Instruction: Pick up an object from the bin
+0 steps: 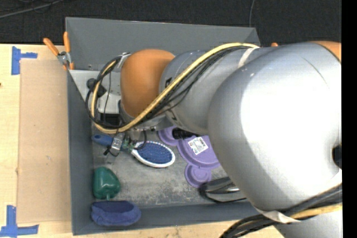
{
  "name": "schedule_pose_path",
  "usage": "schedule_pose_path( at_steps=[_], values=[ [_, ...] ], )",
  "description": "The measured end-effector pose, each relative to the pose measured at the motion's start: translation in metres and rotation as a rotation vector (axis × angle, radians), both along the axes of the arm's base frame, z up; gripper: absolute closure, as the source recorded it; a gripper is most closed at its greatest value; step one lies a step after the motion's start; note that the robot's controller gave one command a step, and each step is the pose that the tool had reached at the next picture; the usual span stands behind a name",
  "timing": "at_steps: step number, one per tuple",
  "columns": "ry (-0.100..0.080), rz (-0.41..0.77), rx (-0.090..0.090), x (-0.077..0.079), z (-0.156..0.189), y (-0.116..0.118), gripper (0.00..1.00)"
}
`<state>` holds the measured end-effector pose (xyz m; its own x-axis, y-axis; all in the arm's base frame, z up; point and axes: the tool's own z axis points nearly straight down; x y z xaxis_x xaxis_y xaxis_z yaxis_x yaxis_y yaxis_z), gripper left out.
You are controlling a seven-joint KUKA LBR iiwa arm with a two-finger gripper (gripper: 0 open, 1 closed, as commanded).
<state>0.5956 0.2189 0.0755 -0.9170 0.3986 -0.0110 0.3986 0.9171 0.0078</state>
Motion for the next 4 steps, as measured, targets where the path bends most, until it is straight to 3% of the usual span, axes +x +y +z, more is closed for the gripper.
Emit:
schedule_pose_path(
  at_steps=[1, 2, 3, 4],
  values=[
    [0.004, 0.283, -0.001, -0.036, -0.006, -0.051, 0.0],
    [0.007, -0.026, 0.003, -0.013, -0.006, 0.01, 1.0],
    [0.007, -0.026, 0.003, -0.013, -0.006, 0.01, 1.0],
    [0.016, -0.027, 0.0, -0.015, 0.027, 0.008, 1.0]
  ],
)
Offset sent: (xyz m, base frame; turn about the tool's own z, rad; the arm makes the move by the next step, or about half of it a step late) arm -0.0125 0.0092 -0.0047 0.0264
